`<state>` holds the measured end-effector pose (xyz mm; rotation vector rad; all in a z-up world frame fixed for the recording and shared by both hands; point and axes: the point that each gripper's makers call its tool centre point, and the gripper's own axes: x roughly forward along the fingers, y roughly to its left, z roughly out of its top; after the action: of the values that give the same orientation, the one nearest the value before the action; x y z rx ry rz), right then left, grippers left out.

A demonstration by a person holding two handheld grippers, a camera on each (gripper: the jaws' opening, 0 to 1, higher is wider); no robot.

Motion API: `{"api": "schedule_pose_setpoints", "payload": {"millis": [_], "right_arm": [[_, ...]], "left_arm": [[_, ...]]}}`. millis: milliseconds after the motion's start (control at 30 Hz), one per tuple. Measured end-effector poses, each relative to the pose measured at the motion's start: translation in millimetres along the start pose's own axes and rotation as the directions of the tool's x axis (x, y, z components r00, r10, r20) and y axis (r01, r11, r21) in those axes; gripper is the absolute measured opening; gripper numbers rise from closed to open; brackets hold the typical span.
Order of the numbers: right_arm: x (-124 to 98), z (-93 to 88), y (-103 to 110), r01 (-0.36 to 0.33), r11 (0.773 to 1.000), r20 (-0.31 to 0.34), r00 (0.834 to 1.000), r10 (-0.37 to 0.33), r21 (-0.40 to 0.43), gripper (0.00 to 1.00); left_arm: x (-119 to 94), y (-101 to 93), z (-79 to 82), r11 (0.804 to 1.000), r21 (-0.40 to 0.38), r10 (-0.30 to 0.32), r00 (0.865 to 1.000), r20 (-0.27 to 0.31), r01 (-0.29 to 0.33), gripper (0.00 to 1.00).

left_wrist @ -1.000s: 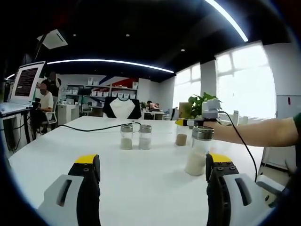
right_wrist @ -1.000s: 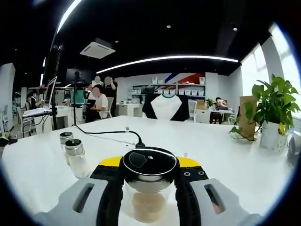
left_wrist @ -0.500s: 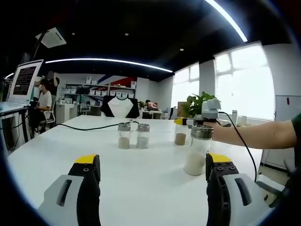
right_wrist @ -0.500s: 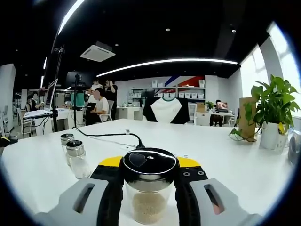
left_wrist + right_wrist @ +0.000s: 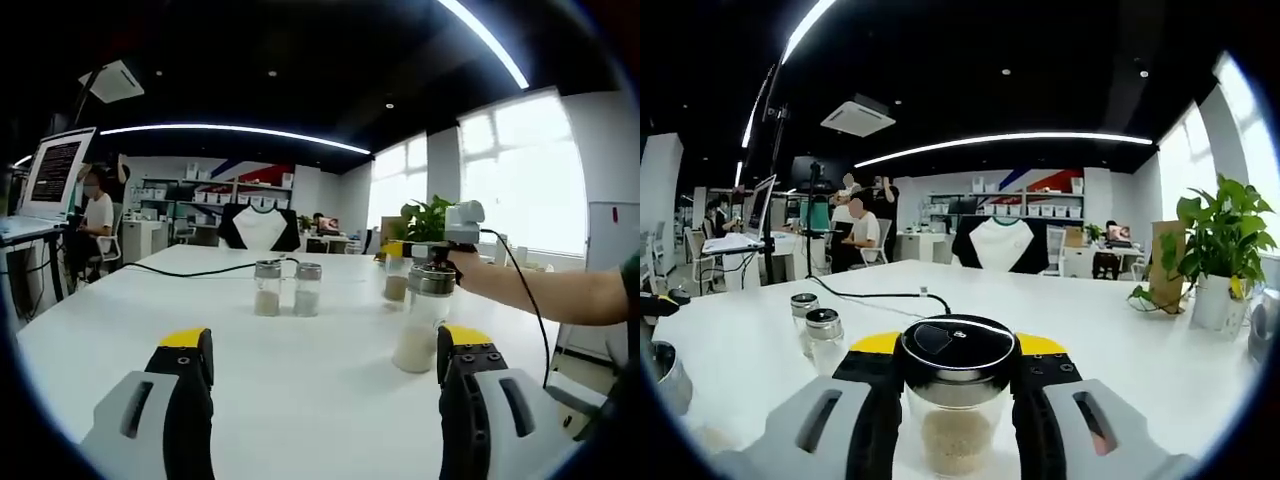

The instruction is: Rotate the seasoning bottle until the label or dispensing opening points toward the visible target arrow and the bottle remains upright within the marked orientation range

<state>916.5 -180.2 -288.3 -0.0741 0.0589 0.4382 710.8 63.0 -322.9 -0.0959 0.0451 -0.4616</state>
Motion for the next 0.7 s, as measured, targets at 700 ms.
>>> {"api": "schedule_pose_setpoints", "payload": {"millis": [700], "right_arm": [[-98.5, -8.3, 65.3, -0.151, 0.988, 0.054, 0.987, 0.149, 0.037, 0.39]], "left_arm": [[0.0, -4.3, -3.4, 1.0, 0.003, 0.003, 1.0, -0.006, -0.003, 0.97]]}}
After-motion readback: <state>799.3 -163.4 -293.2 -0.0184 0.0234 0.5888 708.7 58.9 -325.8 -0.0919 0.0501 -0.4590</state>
